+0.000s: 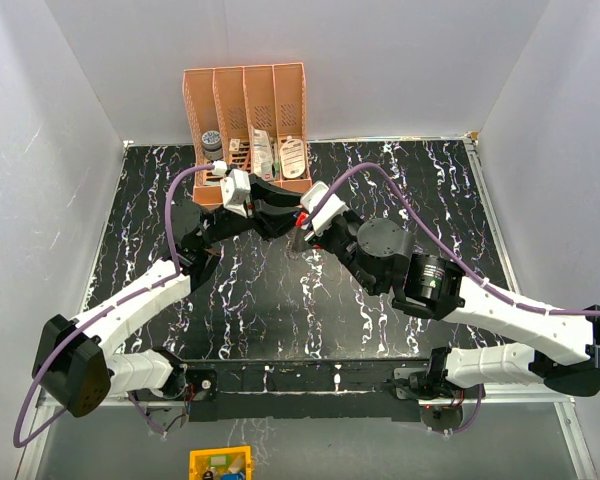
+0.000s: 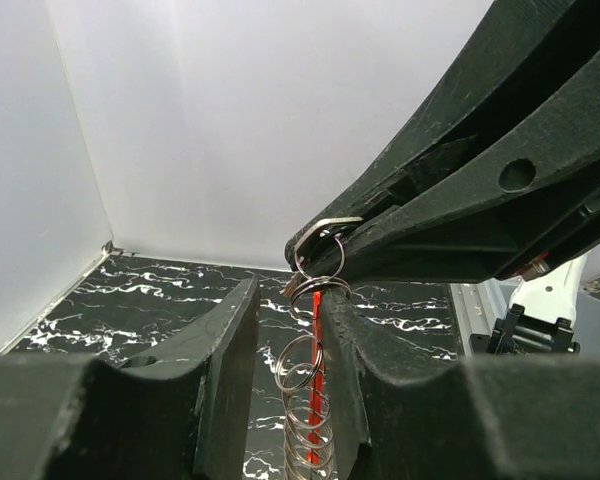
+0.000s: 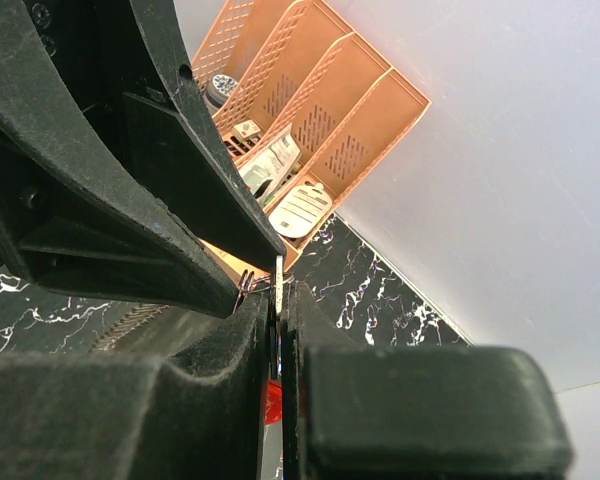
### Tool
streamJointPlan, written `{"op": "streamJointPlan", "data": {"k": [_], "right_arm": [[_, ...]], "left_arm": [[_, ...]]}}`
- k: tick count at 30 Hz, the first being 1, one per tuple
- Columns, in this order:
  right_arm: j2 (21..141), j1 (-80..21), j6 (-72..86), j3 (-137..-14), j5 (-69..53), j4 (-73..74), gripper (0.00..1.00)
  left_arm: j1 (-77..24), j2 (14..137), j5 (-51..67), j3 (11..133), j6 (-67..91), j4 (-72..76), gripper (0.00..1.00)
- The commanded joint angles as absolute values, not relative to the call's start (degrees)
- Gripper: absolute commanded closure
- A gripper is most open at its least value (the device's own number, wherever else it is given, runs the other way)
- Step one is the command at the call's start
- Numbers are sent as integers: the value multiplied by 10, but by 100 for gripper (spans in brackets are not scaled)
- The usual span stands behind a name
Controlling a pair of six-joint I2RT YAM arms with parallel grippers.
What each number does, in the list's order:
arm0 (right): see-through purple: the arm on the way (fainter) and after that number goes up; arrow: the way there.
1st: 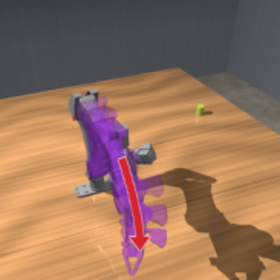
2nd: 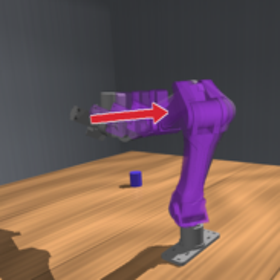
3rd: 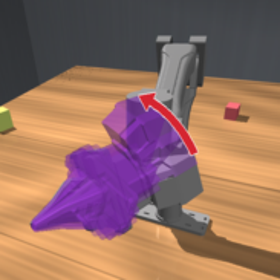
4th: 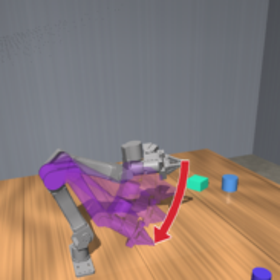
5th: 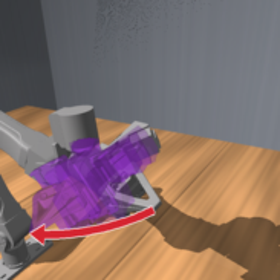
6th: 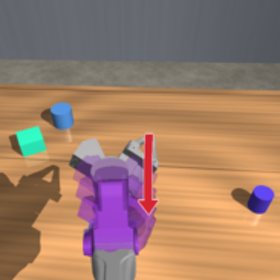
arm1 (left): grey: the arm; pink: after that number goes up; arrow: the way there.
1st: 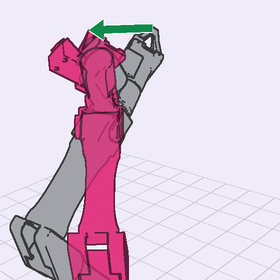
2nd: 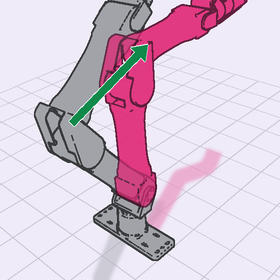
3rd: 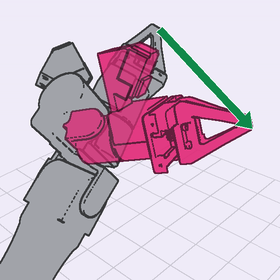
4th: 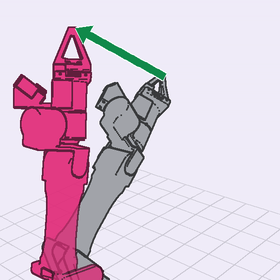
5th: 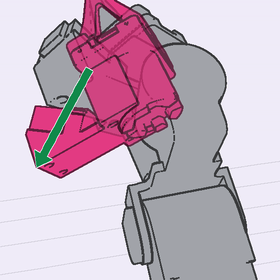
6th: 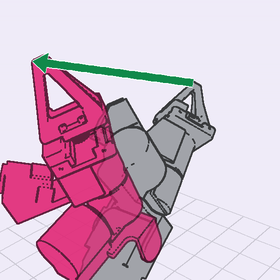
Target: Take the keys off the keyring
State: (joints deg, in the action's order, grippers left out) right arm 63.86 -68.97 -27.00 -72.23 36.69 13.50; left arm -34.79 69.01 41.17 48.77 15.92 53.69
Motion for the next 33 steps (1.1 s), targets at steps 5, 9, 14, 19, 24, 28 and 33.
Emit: {"op": "streamJointPlan", "data": {"k": [5,9,14,19,24,28,33], "right_arm": [[632,-692,-267,-742,364,92,100],[632,-692,-266,-740,365,90,100],[632,-692,-264,-740,366,92,100],[625,-692,-264,-734,368,87,100],[623,-692,-265,-731,368,82,100],[622,-692,-265,-730,367,83,100],[615,-692,-263,-726,368,85,100]], "left_arm": [[-357,684,423,507,157,570,73],[-357,681,411,500,167,598,82],[-358,668,379,494,164,592,99],[-358,643,335,493,145,548,100],[-358,642,318,492,153,549,100],[-357,651,307,490,162,557,100],[-358,651,294,478,174,582,100]]}}
